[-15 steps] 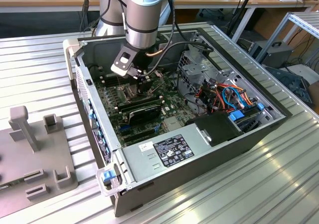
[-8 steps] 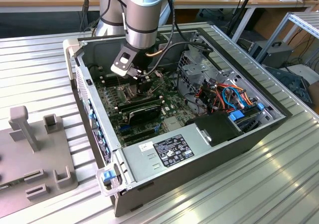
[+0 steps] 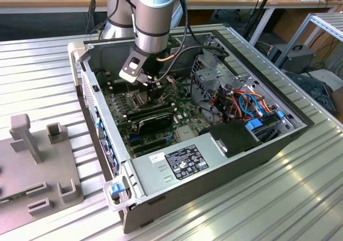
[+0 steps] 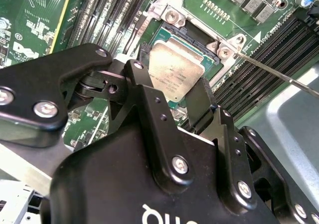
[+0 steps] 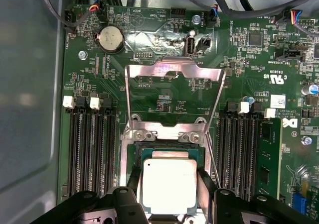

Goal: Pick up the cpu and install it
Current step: 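Place the cpu into insertion slot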

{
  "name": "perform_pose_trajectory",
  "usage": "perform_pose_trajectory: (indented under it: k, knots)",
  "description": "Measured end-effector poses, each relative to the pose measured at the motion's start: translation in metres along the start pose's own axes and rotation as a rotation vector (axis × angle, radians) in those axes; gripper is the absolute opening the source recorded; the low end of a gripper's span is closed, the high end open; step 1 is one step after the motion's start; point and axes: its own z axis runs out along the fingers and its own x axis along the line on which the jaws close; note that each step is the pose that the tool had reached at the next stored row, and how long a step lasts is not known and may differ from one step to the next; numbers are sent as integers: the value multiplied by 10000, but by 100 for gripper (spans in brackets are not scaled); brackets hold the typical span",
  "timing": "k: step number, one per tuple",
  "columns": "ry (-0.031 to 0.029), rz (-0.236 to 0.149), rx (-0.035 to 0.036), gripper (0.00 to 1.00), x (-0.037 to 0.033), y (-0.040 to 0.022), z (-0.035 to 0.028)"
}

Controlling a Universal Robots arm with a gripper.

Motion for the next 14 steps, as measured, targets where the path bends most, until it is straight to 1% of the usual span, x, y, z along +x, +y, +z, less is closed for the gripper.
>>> perform_pose_trajectory:
  k: [6, 9, 14]
  knots:
    - [-1, 31, 0, 54, 15, 1, 2]
    - [-7, 133, 3, 54, 16, 0, 10]
    - [-3, 137, 0, 54, 16, 0, 15]
